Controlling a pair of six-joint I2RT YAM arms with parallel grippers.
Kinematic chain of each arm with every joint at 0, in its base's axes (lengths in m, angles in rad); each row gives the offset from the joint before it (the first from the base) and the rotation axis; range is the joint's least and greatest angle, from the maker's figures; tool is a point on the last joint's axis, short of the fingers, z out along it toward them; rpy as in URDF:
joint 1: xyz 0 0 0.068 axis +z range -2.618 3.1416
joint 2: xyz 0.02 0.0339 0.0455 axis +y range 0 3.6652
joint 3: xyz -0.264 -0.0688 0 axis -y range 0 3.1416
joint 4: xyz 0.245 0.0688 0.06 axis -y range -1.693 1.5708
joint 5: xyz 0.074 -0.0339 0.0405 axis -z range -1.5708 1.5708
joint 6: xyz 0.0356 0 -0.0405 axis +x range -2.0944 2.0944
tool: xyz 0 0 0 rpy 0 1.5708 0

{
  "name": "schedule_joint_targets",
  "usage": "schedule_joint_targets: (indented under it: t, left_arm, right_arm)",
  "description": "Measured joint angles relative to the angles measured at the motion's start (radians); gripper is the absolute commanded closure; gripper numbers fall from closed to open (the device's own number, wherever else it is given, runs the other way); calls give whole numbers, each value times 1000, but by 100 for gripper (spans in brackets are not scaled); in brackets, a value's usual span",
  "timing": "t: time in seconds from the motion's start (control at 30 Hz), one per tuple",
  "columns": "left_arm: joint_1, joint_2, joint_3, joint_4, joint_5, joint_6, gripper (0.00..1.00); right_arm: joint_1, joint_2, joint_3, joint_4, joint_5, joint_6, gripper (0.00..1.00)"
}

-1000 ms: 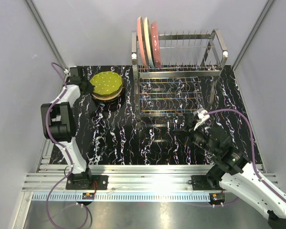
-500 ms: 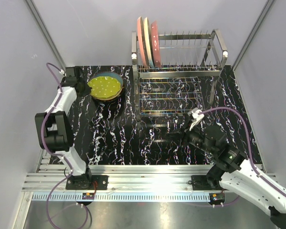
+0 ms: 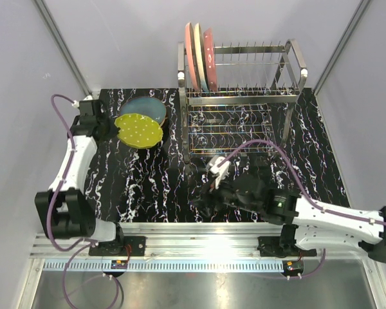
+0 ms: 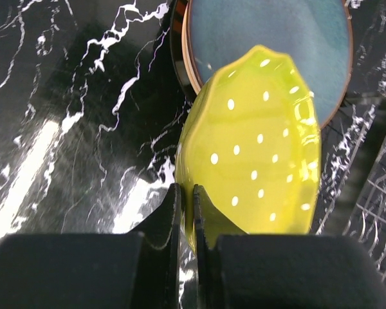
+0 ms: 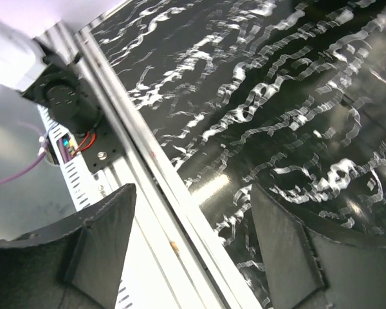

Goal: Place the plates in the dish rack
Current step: Grab a plate with the left arm, then pass the plate from the left arm to the right

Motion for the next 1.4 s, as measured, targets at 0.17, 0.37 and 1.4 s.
schedule_joint_targets:
  t: [0.17,0.37,1.4]
  left_arm:
    - [-1,-148,-66,-43,5,4,100]
    - [-1,-317,-159,-64,43,3,100]
    - [-70,-794,-433,-259,266,-1,100]
  right_arm:
    - [176,167,122,20,150,-100,10]
    - [295,323,241,58,303,-217,4]
    - [294,1041,628,186,683,-637,2]
